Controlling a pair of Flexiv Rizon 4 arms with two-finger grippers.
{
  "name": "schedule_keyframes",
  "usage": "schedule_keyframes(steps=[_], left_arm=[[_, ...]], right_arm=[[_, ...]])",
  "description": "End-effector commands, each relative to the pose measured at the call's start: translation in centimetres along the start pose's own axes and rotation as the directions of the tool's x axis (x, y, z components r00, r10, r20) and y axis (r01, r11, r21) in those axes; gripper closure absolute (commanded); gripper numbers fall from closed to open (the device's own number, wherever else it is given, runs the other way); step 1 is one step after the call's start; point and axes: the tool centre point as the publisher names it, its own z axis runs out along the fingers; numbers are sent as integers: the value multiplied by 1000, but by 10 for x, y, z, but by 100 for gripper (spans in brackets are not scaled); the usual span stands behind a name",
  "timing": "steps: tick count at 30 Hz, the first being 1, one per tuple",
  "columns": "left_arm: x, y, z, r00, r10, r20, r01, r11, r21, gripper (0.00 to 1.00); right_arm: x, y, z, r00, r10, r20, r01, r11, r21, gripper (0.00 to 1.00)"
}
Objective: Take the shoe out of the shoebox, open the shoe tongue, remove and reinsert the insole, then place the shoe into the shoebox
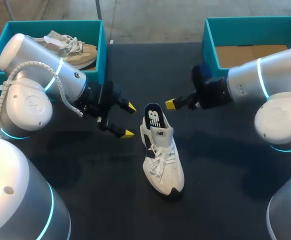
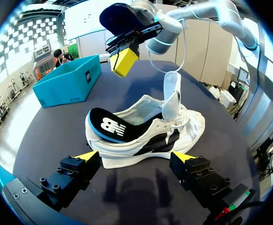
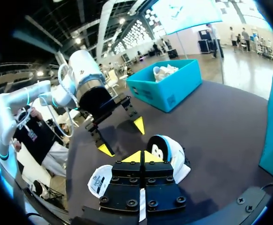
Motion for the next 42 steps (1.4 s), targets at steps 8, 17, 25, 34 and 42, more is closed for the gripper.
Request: schedule_keyframes(steps=[8, 17, 25, 34, 42], left_arm=[[12, -10, -12, 999, -40, -10, 39, 990, -134, 0], [11, -6, -42, 998, -42, 45, 50, 978, -201, 0], [2, 8, -71, 993, -63, 97, 83, 973, -215, 0], [-10, 21, -107, 995, -85, 43, 92, 979, -183, 0], [-14, 29, -118, 997, -81, -13, 76, 976, -202, 0]], right_arm=[[15, 10, -14, 954, -12, 300, -27, 992, 127, 100], [11, 7, -11, 906, 27, 423, -104, 982, 159, 100], [6, 4, -5, 870, 87, 485, -166, 978, 124, 100], [13, -12, 3, 822, 173, 543, -244, 968, 60, 100], [13, -12, 3, 822, 173, 543, -244, 968, 60, 100]])
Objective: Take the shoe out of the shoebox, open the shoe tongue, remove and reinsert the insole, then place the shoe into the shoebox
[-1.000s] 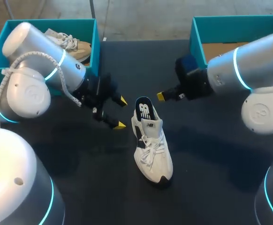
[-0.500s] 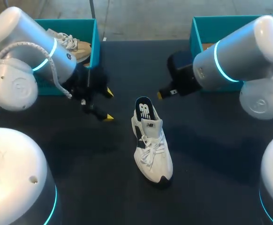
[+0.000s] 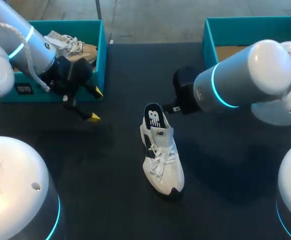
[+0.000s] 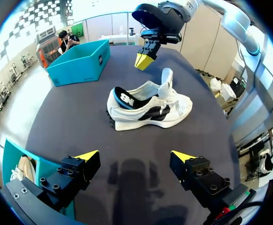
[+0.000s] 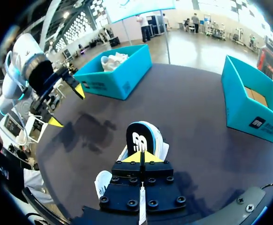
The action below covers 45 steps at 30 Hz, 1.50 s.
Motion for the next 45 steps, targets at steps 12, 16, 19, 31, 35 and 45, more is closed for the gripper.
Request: schedule_keyframes(steps=[12, 16, 19, 31, 35, 45], left_arm=[[-4, 10, -25, 991, 75, -113, -75, 997, 0, 0], [-3, 9, -34, 991, 79, -104, -80, 997, -11, 0], [-2, 9, -40, 991, 87, -97, -90, 996, -18, 0], [0, 10, -71, 994, 96, -49, -97, 995, -23, 0], [-2, 11, -75, 996, 83, -38, -84, 996, -18, 0], [-2, 11, -75, 996, 81, -36, -81, 997, -17, 0]], right_arm=[[3, -2, 6, 996, 23, 83, -23, 1000, -4, 100], [0, -5, 16, 989, 52, 138, -51, 999, -16, 100], [0, -7, 23, 987, 69, 148, -66, 997, -25, 100], [4, -12, 43, 985, 83, 151, -88, 996, 30, 100], [6, -11, 46, 985, 82, 150, -91, 994, 54, 100], [20, -15, 58, 981, -17, 196, -5, 994, 110, 100]])
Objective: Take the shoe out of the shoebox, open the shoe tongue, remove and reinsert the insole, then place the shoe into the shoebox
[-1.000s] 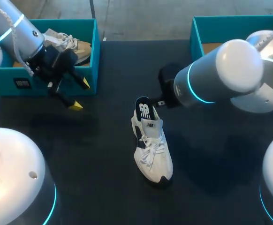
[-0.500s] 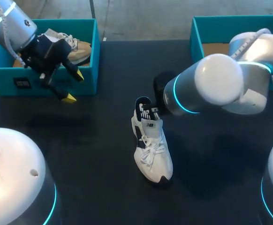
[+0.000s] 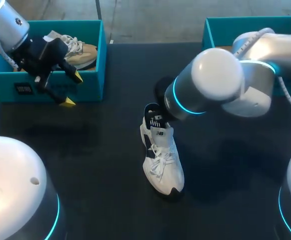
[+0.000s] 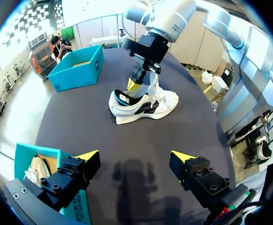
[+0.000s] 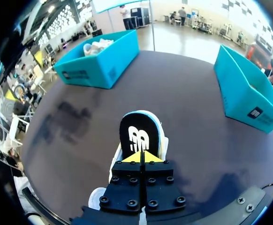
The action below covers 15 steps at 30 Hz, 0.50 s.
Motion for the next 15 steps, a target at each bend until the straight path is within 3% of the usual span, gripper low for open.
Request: schedule_keyframes(steps=[1, 15], left_arm=[[1, 0, 0, 1000, 0, 2, 0, 1000, -2, 0], [1, 0, 0, 1000, 0, 2, 0, 1000, -2, 0]], right_arm=[[13, 2, 8, 999, -32, 40, 31, 999, 19, 100], [10, -7, 32, 993, -105, 55, 102, 993, 54, 100]])
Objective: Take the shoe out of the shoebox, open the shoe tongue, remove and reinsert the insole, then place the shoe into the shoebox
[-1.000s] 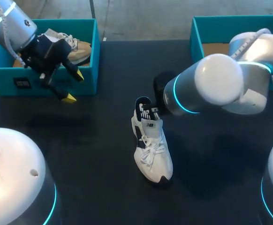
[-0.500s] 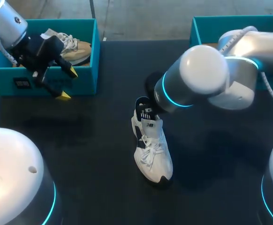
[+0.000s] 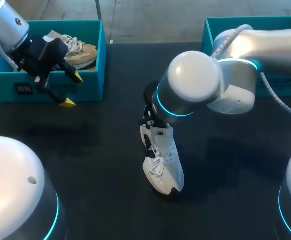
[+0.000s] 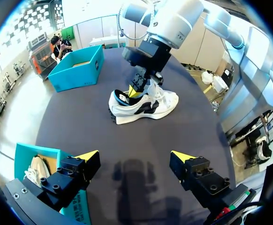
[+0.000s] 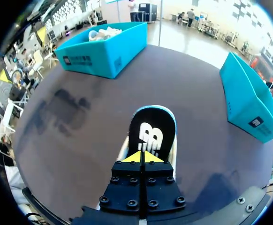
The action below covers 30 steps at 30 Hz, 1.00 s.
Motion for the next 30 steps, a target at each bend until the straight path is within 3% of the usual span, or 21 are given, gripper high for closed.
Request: schedule_keyframes(steps=[1, 15, 25, 30], left_arm=[[1, 0, 0, 1000, 0, 1, 0, 1000, -3, 0], [1, 0, 0, 1000, 0, 1, 0, 1000, -3, 0], [1, 0, 0, 1000, 0, 1, 0, 1000, -3, 0], [1, 0, 0, 1000, 0, 1, 0, 1000, -3, 0]], right_arm=[[3, 1, 16, 1000, -11, 0, 11, 1000, 2, 100], [-3, -10, 55, 997, -66, 51, 64, 997, 40, 100], [-7, 7, 25, 995, -69, 73, 71, 997, -25, 100], [-6, 16, 22, 995, -73, 71, 76, 996, -41, 100]])
